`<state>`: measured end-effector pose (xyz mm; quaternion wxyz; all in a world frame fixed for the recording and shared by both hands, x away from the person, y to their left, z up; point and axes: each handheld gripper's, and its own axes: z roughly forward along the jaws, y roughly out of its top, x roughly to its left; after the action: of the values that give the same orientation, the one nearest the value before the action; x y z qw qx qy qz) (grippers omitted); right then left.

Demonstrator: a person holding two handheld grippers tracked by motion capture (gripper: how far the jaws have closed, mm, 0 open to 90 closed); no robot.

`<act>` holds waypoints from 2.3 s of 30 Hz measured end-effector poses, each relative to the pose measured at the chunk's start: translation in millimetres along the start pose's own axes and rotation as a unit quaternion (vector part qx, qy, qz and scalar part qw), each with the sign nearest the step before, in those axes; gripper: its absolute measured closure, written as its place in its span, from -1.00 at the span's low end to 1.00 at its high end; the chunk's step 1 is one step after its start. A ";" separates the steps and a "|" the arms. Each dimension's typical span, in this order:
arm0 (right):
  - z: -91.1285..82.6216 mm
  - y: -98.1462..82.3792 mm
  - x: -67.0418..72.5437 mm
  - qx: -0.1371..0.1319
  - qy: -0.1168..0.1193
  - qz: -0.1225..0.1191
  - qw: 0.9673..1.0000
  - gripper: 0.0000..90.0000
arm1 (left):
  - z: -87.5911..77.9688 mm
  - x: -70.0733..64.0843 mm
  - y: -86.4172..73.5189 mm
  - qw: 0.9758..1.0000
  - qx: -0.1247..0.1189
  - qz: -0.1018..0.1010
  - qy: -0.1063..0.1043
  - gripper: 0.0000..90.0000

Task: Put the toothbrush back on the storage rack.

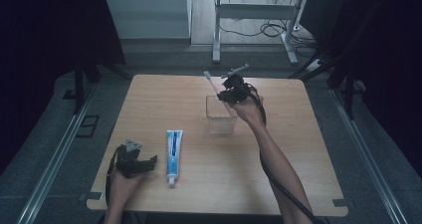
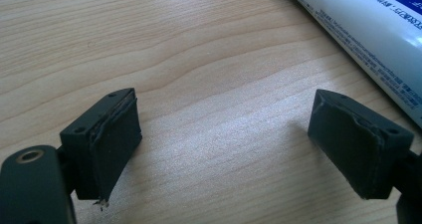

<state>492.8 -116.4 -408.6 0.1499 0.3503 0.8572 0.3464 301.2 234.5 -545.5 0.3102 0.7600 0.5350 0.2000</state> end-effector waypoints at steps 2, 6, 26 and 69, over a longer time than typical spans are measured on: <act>1.7 -1.3 0.1 0.002 -0.001 0.000 1.000 0.74 | 0.0 0.0 0.0 1.000 0.000 0.000 0.000 -0.71; 5.8 -4.8 -0.8 0.005 0.001 -0.003 1.000 0.74 | 0.0 0.1 0.0 1.000 0.000 0.000 0.000 -0.71; 27.5 -19.2 -0.3 0.050 0.017 0.001 0.999 0.74 | -0.1 0.1 0.0 1.000 0.001 0.000 0.000 -0.71; 13.2 -18.2 7.8 0.078 0.027 -0.011 0.997 0.18 | 0.0 0.0 0.0 1.000 0.000 0.000 0.000 -0.71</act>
<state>484.8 -113.9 -430.9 0.1029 0.3422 0.8891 0.2861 301.2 234.6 -545.6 0.3100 0.7601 0.5350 0.2000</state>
